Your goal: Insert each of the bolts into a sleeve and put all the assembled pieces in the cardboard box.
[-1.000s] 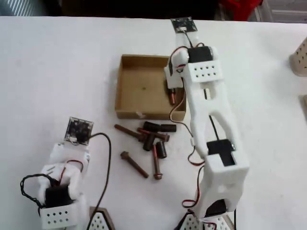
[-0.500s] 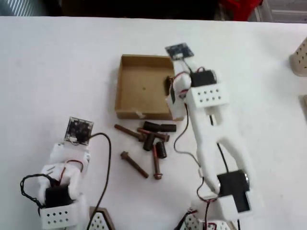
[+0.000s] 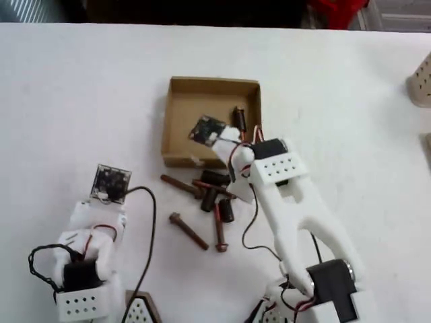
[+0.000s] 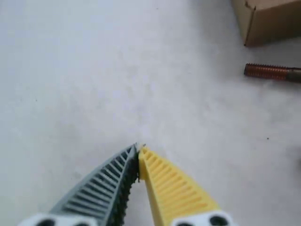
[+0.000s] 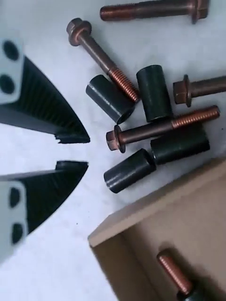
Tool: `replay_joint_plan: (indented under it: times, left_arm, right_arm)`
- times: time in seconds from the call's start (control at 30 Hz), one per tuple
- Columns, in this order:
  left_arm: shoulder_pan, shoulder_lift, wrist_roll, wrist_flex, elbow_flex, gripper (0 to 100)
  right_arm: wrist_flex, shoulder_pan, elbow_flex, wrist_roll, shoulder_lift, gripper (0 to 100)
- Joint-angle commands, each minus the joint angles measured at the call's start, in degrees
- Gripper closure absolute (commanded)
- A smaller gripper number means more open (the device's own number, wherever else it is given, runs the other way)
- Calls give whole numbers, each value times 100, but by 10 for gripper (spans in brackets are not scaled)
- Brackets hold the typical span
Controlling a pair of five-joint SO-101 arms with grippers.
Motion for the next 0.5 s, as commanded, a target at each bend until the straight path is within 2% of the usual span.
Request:
replay_joint_plan:
  times: [0.0, 0.47]
  left_arm:
    - [-22, -66, -62, 18, -9, 980]
    - [-22, -66, -62, 18, -9, 980]
  right_arm:
    - [-163, -40, -9, 571, 189, 831]
    - [-1138, -163, 114, 1574, 787, 837]
